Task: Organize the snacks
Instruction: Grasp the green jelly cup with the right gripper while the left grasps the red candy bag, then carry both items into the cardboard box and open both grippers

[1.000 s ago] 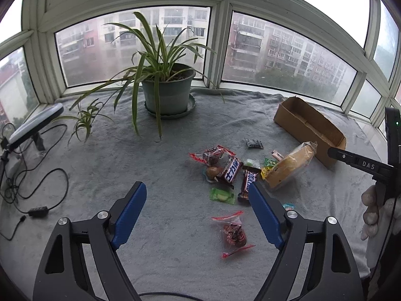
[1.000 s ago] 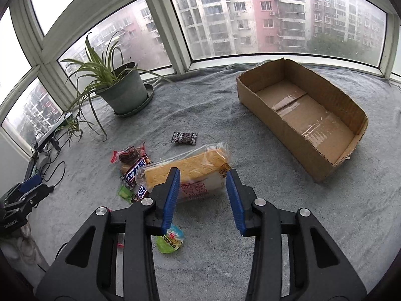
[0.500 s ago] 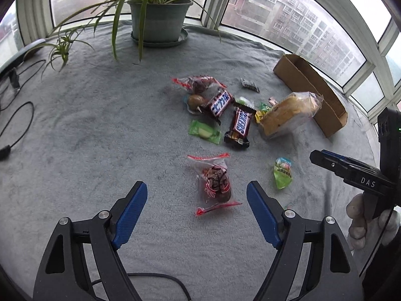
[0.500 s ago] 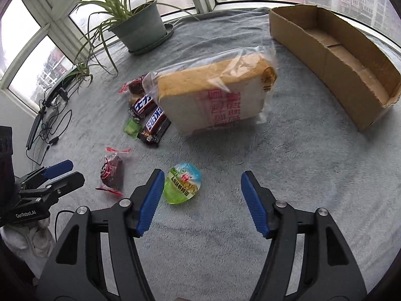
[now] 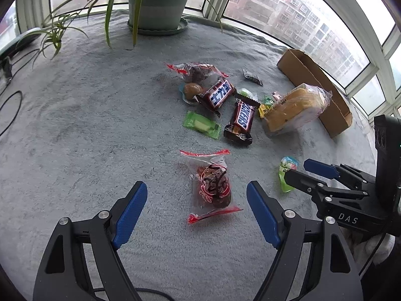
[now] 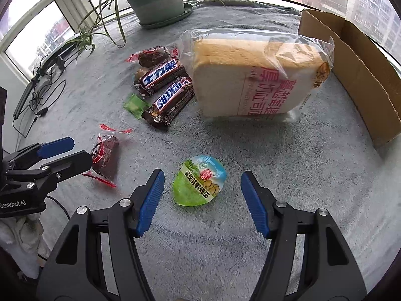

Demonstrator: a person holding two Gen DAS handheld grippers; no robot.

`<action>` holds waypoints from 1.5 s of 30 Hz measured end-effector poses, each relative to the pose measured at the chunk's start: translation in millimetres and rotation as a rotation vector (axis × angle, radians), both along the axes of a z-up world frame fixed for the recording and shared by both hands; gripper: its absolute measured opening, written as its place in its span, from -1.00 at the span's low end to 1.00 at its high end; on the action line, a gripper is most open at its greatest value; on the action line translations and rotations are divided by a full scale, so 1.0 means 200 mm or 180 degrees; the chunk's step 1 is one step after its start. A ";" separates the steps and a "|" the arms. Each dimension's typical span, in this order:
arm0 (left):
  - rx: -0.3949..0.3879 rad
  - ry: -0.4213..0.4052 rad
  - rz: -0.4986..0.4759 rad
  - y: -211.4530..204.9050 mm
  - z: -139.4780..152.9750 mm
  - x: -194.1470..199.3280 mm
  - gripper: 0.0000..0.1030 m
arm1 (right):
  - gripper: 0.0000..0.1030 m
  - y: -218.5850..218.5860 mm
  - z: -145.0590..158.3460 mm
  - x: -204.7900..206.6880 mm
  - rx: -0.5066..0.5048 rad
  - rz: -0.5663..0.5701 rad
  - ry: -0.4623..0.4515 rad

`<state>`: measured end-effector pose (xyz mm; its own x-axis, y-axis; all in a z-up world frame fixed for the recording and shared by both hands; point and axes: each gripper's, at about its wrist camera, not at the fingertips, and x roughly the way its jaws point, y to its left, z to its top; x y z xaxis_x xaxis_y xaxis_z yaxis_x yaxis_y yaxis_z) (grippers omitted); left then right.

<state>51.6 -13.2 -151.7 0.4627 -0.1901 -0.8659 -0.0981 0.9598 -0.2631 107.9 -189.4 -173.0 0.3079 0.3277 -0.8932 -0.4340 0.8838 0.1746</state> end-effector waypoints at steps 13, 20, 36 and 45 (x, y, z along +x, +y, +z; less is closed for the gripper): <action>-0.0201 0.0109 -0.0007 0.01 -0.10 0.07 0.14 | -0.07 0.09 -0.06 0.01 -0.0250 0.0124 -0.0015; -0.0190 -0.0005 -0.0232 -0.07 -0.08 0.08 -0.39 | -0.08 0.06 -0.02 -0.02 -0.0230 0.0062 -0.0076; -0.0107 -0.0017 -0.0267 -0.07 -0.12 0.09 -0.39 | -0.08 -0.13 0.17 -0.11 -0.0108 -0.0241 -0.0306; -0.0228 -0.0510 -0.0476 -0.11 0.29 0.09 -0.39 | -0.08 -0.45 0.57 -0.15 0.0217 -0.0729 -0.0780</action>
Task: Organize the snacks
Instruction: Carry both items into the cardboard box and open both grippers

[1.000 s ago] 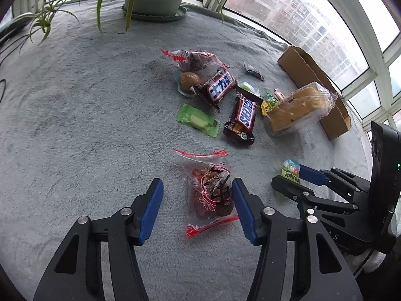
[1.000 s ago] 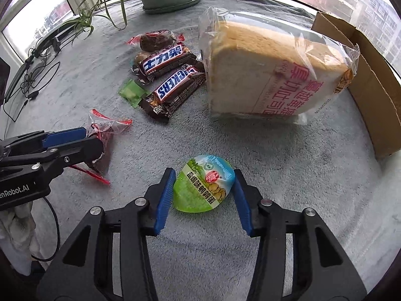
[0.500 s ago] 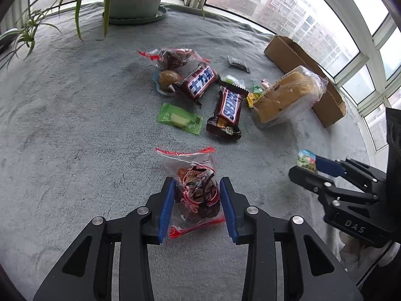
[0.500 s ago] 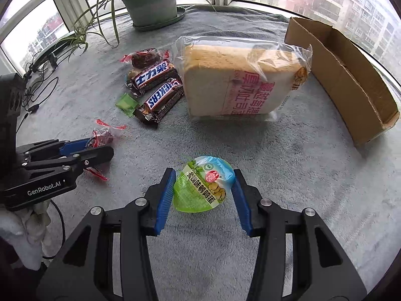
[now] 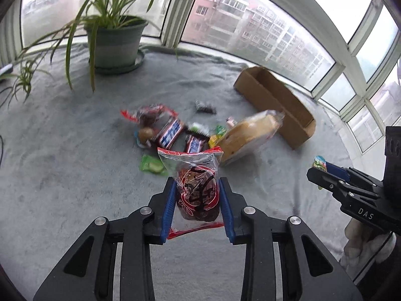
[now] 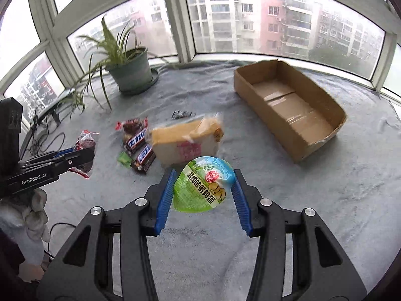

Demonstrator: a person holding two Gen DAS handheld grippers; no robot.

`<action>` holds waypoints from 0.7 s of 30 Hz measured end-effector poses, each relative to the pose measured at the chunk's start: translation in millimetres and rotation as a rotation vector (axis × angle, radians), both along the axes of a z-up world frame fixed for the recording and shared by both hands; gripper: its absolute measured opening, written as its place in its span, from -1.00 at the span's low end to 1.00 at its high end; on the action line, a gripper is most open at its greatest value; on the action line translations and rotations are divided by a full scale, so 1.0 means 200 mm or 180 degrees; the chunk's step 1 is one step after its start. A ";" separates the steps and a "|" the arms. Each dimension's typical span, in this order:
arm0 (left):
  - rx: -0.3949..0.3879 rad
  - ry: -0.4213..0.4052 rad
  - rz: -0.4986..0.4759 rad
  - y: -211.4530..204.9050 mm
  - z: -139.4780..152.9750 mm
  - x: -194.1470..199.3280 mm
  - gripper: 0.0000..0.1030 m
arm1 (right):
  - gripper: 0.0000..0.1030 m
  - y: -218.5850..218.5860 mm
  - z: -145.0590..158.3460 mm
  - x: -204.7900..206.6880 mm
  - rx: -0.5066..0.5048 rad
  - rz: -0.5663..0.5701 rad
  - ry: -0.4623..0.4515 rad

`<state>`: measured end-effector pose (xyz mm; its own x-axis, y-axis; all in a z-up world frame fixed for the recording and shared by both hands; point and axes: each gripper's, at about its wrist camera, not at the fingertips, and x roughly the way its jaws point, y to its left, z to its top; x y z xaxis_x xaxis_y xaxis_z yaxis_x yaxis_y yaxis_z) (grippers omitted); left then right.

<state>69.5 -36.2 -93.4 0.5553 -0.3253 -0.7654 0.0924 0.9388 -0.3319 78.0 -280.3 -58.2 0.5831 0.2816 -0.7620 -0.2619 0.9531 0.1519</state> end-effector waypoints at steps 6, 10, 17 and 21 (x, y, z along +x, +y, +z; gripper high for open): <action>-0.0048 -0.0416 -0.0277 -0.12 0.34 0.09 -0.39 | -0.08 -0.26 0.34 0.05 0.0019 -0.0265 -0.0373; -0.0047 -0.0597 -0.0451 -0.21 0.50 0.17 -0.39 | -0.08 -0.41 0.51 0.12 -0.0157 -0.0414 -0.0565; 0.0047 -0.0845 -0.0673 -0.39 0.71 0.34 -0.39 | -0.08 -0.65 0.66 0.33 -0.0248 -0.0683 -0.0684; 0.0041 -0.0892 -0.0704 -0.48 0.77 0.45 -0.39 | -0.08 -0.80 0.70 0.45 -0.0280 -0.0862 -0.0705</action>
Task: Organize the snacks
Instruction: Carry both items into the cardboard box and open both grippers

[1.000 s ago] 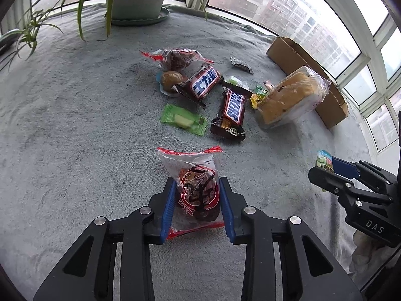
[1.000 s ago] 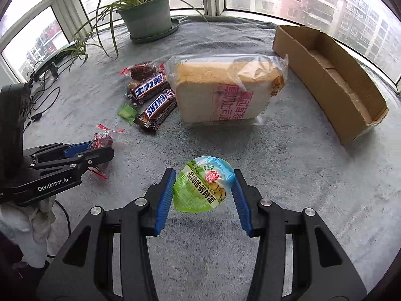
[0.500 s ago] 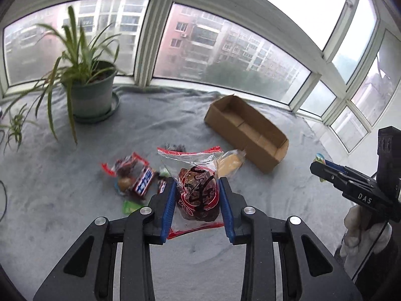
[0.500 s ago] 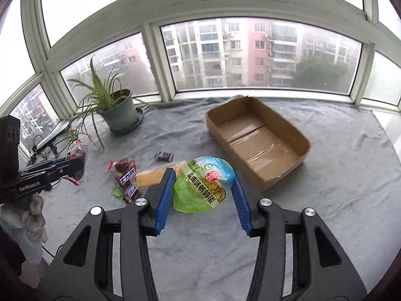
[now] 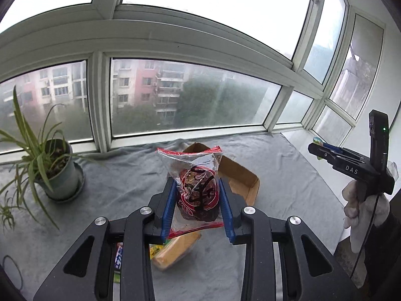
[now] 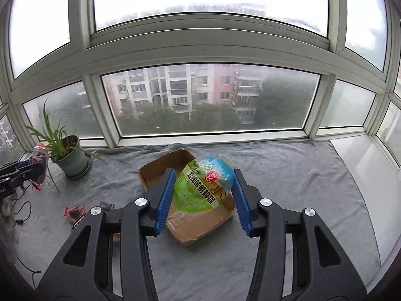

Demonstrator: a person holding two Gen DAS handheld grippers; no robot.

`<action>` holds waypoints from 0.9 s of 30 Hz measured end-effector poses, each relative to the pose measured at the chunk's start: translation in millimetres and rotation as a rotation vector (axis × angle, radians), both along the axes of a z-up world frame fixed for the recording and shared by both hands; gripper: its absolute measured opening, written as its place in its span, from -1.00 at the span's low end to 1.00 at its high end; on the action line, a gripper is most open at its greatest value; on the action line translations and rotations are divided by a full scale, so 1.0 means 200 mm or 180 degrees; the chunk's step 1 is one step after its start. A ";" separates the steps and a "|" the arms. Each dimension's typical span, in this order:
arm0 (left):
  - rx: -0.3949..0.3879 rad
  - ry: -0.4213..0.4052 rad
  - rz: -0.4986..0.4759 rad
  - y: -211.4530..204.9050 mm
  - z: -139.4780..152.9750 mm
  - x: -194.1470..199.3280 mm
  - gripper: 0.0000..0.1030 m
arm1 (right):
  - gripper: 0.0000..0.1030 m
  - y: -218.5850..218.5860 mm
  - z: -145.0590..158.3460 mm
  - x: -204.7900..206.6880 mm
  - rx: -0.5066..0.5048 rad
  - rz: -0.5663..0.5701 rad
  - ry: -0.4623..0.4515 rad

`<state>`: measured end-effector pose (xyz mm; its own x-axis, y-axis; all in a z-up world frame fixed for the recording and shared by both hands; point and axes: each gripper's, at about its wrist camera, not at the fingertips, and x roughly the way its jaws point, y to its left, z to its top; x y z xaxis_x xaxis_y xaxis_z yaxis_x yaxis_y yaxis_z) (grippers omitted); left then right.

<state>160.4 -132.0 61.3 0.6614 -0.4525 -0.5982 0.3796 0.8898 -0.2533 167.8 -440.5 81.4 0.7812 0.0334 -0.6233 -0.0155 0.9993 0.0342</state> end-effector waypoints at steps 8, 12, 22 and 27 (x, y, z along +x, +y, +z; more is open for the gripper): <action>0.0068 0.0126 -0.0113 -0.20 -0.07 0.21 -0.39 | -0.08 -0.12 -0.27 0.21 0.0193 -0.0001 0.0315; 0.0153 0.0278 -0.0187 -0.35 -0.20 0.34 -0.39 | -0.08 -0.12 -0.47 0.33 0.0229 0.0052 0.0509; 0.0358 0.0779 -0.0383 -0.67 -0.60 0.59 -0.39 | -0.08 -0.16 -0.92 0.58 0.0334 0.0095 0.0922; 0.0376 0.0934 -0.0444 -0.76 -0.71 0.64 -0.39 | -0.08 -0.16 -1.05 0.65 0.0321 0.0114 0.1055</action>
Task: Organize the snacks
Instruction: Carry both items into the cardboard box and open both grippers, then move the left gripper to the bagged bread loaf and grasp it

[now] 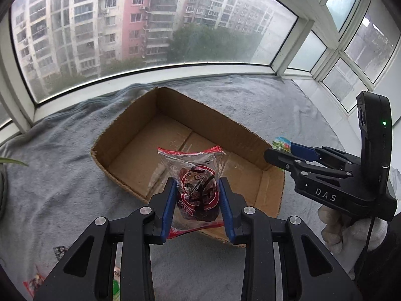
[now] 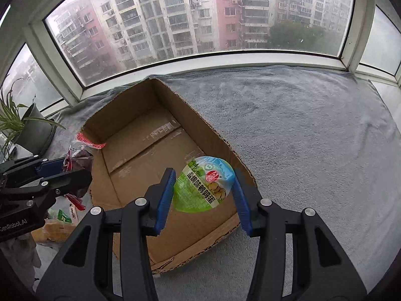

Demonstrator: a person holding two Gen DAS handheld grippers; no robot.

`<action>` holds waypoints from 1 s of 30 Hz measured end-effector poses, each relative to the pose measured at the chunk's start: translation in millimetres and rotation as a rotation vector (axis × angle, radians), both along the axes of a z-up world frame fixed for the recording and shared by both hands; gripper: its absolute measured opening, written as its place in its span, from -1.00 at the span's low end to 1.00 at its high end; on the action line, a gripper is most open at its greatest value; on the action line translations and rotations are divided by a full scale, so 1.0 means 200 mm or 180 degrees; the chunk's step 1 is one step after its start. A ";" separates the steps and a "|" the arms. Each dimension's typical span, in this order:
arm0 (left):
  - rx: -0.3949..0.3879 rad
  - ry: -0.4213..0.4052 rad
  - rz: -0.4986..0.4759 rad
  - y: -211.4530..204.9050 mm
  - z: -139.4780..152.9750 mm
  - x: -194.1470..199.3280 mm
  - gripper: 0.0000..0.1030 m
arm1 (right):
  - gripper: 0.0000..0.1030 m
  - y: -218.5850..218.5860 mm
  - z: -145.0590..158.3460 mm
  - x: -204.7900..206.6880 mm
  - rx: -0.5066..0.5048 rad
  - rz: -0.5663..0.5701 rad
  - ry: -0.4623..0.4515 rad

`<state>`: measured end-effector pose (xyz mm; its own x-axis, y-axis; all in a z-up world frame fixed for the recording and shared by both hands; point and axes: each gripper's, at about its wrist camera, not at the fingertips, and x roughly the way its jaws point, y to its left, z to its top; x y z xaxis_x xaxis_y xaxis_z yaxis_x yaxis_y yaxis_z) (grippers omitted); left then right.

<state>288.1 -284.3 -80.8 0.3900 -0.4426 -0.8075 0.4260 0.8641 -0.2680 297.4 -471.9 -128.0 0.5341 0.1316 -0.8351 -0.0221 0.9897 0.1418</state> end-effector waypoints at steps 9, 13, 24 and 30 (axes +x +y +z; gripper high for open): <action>0.0085 0.0119 -0.0086 -0.05 -0.08 0.02 -0.38 | 0.01 -0.01 -0.08 0.04 -0.0061 0.0007 0.0048; 0.0121 0.0134 -0.0030 -0.03 -0.08 0.03 -0.16 | 0.33 -0.01 -0.06 0.04 -0.0107 0.0000 0.0004; 0.0026 0.0037 0.0083 0.05 0.03 0.03 -0.05 | 0.33 0.03 0.06 -0.04 -0.0072 0.0028 -0.0119; 0.0006 -0.0125 0.0097 0.18 0.20 -0.05 -0.05 | 0.33 0.16 0.17 -0.12 -0.0013 0.0216 -0.0245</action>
<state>278.6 -247.6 -41.0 0.4348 -0.4285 -0.7921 0.4095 0.8774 -0.2498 273.5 -439.8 -93.2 0.5867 0.1662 -0.7925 -0.0997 0.9861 0.1330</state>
